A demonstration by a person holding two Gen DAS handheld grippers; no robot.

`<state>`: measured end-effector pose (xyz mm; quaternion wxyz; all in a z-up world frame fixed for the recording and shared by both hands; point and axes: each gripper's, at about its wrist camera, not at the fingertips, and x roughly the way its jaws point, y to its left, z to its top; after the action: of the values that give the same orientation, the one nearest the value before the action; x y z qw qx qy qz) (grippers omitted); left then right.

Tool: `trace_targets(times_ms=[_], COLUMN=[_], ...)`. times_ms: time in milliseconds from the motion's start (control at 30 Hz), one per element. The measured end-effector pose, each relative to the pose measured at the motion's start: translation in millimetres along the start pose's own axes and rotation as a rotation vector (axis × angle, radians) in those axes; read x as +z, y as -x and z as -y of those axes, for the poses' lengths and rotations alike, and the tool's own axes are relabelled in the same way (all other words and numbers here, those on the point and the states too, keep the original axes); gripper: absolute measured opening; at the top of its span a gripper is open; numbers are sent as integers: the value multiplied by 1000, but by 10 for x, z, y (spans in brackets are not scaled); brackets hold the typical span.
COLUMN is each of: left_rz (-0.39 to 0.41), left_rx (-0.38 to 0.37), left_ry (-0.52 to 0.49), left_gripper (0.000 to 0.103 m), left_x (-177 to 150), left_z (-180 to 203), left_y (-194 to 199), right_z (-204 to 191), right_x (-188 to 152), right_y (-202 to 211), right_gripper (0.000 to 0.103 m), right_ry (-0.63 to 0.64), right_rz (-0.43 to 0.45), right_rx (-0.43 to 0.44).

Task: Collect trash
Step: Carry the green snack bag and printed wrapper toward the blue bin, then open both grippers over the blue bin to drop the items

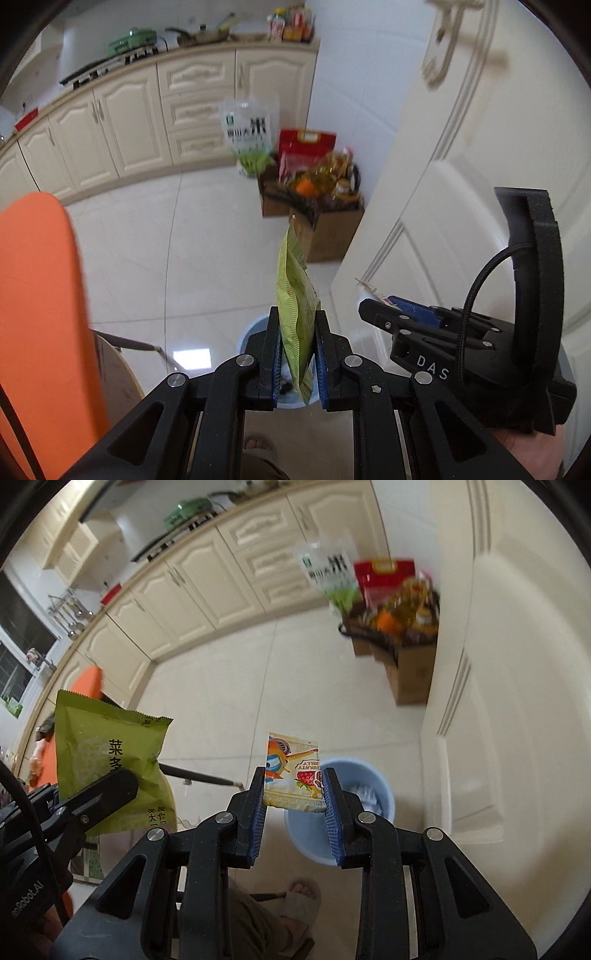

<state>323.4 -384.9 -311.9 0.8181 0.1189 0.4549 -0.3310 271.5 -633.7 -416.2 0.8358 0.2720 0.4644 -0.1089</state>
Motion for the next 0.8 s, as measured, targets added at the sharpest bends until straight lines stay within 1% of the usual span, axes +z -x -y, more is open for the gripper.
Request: trace_targets(times_ms=[33, 67, 100, 133, 167, 200, 233, 267, 300, 367, 400, 433, 467, 500, 567, 600, 633, 667, 800], left_rz=[-23, -43, -70, -85, -99, -109, -112, -111, -106, -94, -90, -89, -88, -89, -72, -62, -58, -44, -5], left_rx=[-3, -5, 1, 9, 12, 21, 27, 33, 44, 63, 79, 92, 99, 98, 108, 119, 121, 126, 159], left_ry=[-2, -2, -5, -7, -16, -23, -28, -31, -33, -39, -42, -45, -47, -54, -65, -72, -79, -84, -103], left_gripper=[12, 13, 14, 14, 18, 26, 31, 48, 61, 73, 78, 81, 88, 93, 95, 99, 101, 102, 102], left_x=[170, 455, 484, 654, 871, 949, 1021, 1064, 1092, 1113, 1102, 1083, 1019, 943, 850, 843, 833, 820, 714], left_z=[-2, 28, 47, 44, 17, 51, 84, 75, 70, 84, 107, 130, 145, 164, 187, 231, 220, 258, 320], left_y=[-119, -259, -336, -425, -546, -615, -660, -671, -681, -683, -670, -658, -645, -619, -547, -495, -529, -472, -266], right_z=[40, 88, 131, 173, 214, 245, 283, 319, 351, 383, 400, 415, 434, 451, 460, 460, 471, 473, 393], right_x=[5, 14, 28, 40, 52, 58, 70, 81, 92, 107, 110, 111, 106, 101, 108, 108, 116, 121, 126], right_y=[-68, -143, -202, -247, -281, -304, -326, -331, -327, -305, -290, -280, -255, -222, -177, -139, -124, -92, 131], right_gripper=[27, 27, 29, 30, 31, 35, 39, 50, 62, 69, 76, 81, 91, 98, 103, 103, 103, 103, 103], right_ry=[-11, -27, -38, -50, -63, -72, -84, -96, -106, -120, -129, -134, -143, -153, -171, -180, -185, -191, -213], right_rz=[-8, -18, -24, -27, -30, -32, -34, -30, -24, -17, -12, -10, -5, 0, 8, 12, 15, 22, 63], right_rx=[5, 10, 12, 12, 13, 15, 18, 16, 14, 11, 7, 1, -7, -12, -14, -16, -17, -16, 18])
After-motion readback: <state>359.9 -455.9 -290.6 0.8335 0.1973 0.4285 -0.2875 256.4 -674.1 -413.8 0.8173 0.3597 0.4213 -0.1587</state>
